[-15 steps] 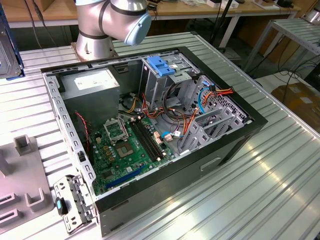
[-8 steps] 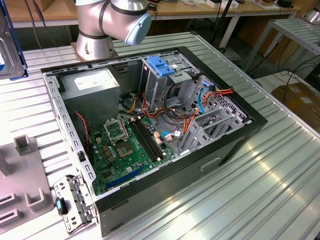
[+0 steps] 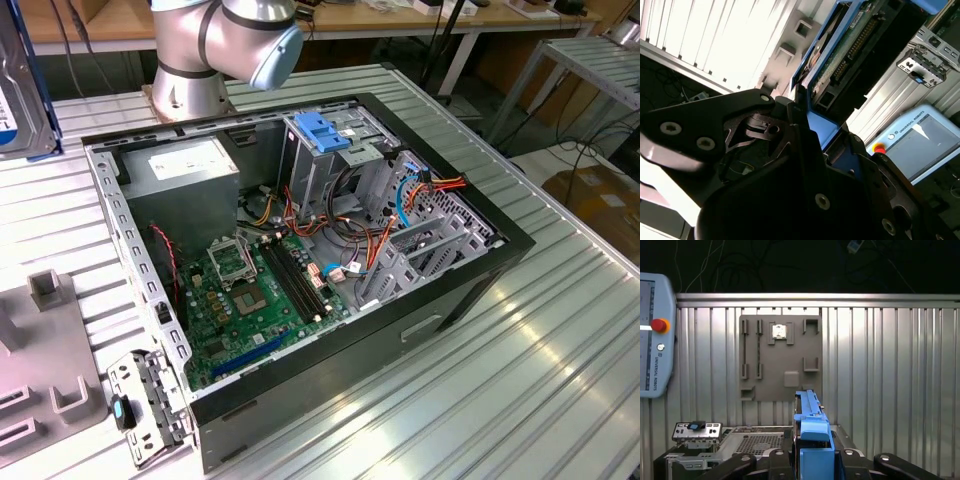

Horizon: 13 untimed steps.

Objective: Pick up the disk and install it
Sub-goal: 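Pick up the disk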

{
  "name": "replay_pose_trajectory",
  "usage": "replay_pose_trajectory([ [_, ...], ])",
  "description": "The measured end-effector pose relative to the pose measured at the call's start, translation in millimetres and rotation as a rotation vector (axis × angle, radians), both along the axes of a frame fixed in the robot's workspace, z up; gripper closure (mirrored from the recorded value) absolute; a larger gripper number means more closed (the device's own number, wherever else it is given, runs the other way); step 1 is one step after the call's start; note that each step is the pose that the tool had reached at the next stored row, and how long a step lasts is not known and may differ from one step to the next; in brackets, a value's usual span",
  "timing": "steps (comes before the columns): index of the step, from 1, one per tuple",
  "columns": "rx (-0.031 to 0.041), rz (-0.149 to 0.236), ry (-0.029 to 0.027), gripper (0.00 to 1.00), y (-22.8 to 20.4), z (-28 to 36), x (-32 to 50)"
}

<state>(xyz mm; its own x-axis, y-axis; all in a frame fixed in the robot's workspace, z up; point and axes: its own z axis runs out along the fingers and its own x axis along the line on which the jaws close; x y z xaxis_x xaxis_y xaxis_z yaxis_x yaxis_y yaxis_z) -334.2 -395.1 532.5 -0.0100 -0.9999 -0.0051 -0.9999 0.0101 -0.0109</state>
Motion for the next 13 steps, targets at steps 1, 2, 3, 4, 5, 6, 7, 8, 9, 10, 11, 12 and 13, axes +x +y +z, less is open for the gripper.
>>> replay_pose_trajectory([
  [1, 0.0000, 0.000, 0.0000, 0.63, -0.4, 0.0, 1.0],
  [2, 0.0000, 0.000, 0.0001, 0.63, -0.6, 0.0, 1.8],
  [3, 0.0000, 0.000, 0.0000, 0.63, -0.8, 0.0, 2.3],
  [4, 0.0001, 0.000, 0.0000, 0.63, -1.1, -0.1, 2.9],
  [5, 0.0000, 0.000, 0.0000, 0.63, -1.3, 0.0, 3.6],
  [6, 0.0000, 0.000, 0.0001, 0.63, -1.6, 0.0, 4.3],
  [7, 0.0000, 0.000, 0.0000, 0.63, -2.0, -0.1, 5.0],
  [8, 0.0001, 0.000, 0.0000, 0.63, -2.7, -0.1, 6.2],
  [9, 0.0000, 0.000, 0.0000, 0.63, -3.7, -0.1, 7.9],
  [10, 0.0000, 0.000, 0.0001, 0.63, -4.2, -0.1, 9.0],
  [11, 0.0001, 0.000, 0.0000, 0.63, -4.7, -0.2, 10.3],
  [12, 0.0000, 0.000, 0.0001, 0.63, -5.2, -0.1, 11.3],
  [13, 0.0000, 0.000, 0.0000, 0.63, -5.5, -0.2, 12.2],
])
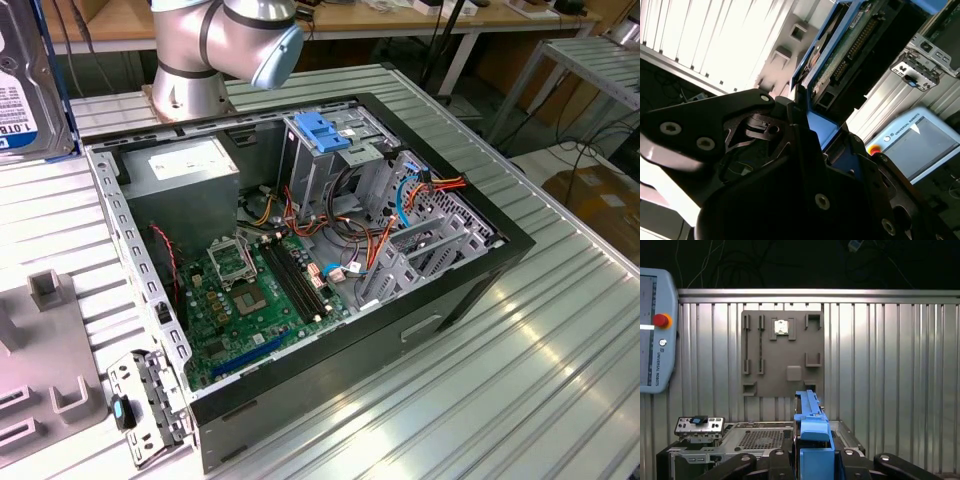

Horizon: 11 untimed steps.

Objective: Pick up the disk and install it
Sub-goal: 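Pick up the disk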

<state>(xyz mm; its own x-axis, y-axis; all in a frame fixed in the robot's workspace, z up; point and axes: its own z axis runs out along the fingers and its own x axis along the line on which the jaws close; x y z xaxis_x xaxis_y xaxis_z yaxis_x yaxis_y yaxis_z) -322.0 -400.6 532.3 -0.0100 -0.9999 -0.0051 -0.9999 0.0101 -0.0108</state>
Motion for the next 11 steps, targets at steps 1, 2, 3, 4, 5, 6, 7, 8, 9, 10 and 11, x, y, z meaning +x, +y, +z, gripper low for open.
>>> replay_pose_trajectory([
  [1, 0.0000, 0.000, 0.0000, 0.63, -0.4, 0.0, 1.0],
  [2, 0.0000, 0.000, 0.0000, 0.63, -0.7, 0.0, 1.9],
  [3, 0.0000, 0.000, 0.0000, 0.63, -1.2, 0.0, 3.2],
  [4, 0.0000, 0.000, 0.0000, 0.63, -1.6, -0.1, 4.2],
  [5, 0.0001, 0.000, -0.0001, 0.63, -2.3, -0.2, 5.5],
  [6, 0.0000, 0.000, -0.0001, 0.63, -2.8, -0.2, 6.2],
  [7, 0.0000, 0.000, 0.0000, 0.63, -3.1, -0.1, 7.0],
  [8, 0.0000, 0.000, 0.0000, 0.63, -8.2, -0.5, 18.7],
  [9, 0.0000, 0.000, 0.0000, 0.63, -11.2, -0.7, 27.6],
  [10, 0.0000, 0.000, 0.0000, 0.63, -13.4, -0.9, 34.3],
  [11, -0.0001, 0.000, 0.0000, 0.63, -15.2, -0.9, 39.7],
])
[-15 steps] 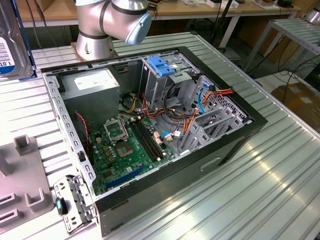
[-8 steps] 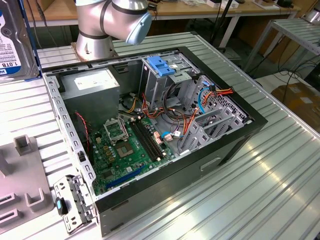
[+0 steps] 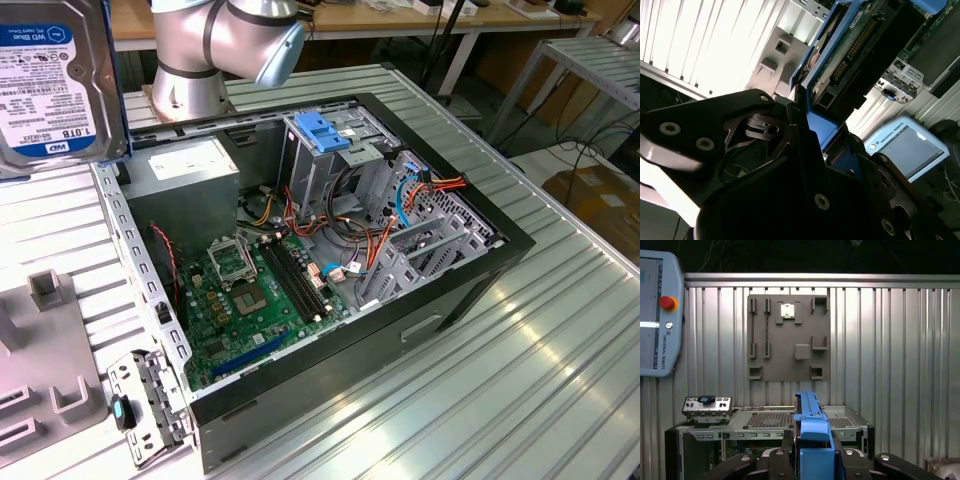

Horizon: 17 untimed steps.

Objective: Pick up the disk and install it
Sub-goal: 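Pick up the disk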

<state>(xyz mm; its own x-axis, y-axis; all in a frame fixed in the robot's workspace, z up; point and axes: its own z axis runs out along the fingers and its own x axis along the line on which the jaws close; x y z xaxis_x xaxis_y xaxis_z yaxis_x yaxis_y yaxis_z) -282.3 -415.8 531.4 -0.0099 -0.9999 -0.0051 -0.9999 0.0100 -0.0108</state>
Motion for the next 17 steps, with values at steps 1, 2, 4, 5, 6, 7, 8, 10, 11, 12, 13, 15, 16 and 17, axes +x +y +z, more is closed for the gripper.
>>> replay_pose_trajectory([
  [1, 0.0001, 0.000, 0.0000, 0.63, -1.0, -0.1, 4.8],
  [2, 0.0001, 0.000, -0.0001, 0.63, -1.7, -0.2, 5.9],
  [4, 0.0000, 0.000, 0.0000, 0.63, -3.1, -0.2, 8.7],
  [5, 0.0000, 0.000, 0.0000, 0.63, -4.2, -0.3, 9.9],
  [6, 0.0000, 0.000, -0.0001, 0.63, -5.2, -0.4, 10.7],
  [7, -0.0001, 0.000, -0.0001, 0.63, -5.9, -0.6, 11.4],
  [8, -0.0003, 0.000, 0.0001, 0.63, -7.2, -0.8, 12.9],
  [10, -0.0003, 0.000, 0.0000, 0.63, -10.2, -1.8, 19.2],
  [11, -0.0002, 0.000, 0.0000, 0.63, -11.0, -2.4, 21.4],
  [12, -0.0003, 0.000, 0.0000, 0.63, -11.8, -3.7, 23.5],
  [13, -0.0003, 0.000, 0.0000, 0.63, -12.3, -5.0, 24.8],
  [15, -0.0002, -0.001, -0.0001, 0.63, -13.3, -9.6, 27.4],
  [16, -0.0003, -0.003, 0.0000, 0.63, -13.6, -12.5, 29.2],
  [17, -0.0002, -0.006, 0.0000, 0.63, -13.7, -14.4, 30.4],
])
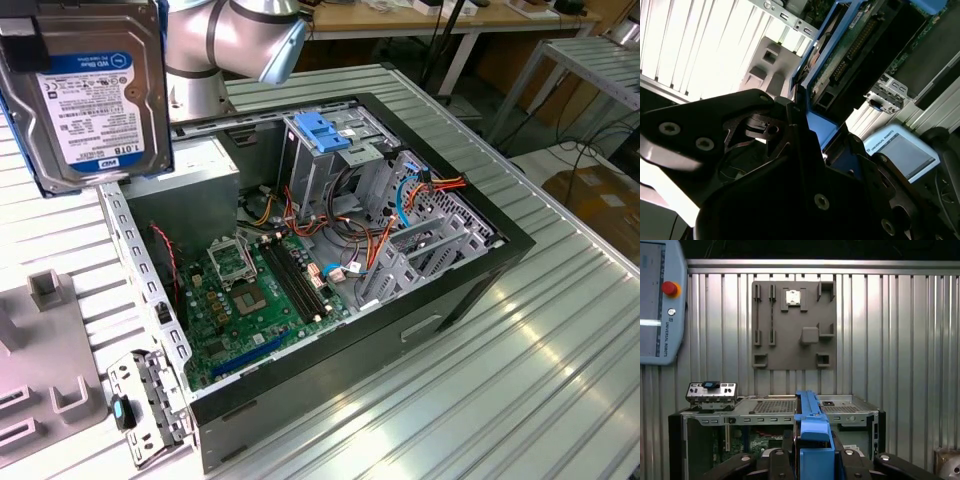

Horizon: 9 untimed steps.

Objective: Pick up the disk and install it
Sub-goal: 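Pick up the disk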

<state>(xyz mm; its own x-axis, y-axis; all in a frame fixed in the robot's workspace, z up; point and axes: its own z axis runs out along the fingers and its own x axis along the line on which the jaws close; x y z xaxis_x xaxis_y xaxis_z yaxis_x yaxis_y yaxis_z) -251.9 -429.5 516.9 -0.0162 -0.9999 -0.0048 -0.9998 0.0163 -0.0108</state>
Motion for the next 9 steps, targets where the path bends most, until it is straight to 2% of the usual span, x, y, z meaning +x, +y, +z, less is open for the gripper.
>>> replay_pose_trajectory([
  [4, 0.0000, -0.012, 0.0000, 0.63, 0.0, -7.7, 6.3],
  [9, -0.0001, -0.014, 0.0001, 0.63, 0.0, -14.1, 27.0],
])
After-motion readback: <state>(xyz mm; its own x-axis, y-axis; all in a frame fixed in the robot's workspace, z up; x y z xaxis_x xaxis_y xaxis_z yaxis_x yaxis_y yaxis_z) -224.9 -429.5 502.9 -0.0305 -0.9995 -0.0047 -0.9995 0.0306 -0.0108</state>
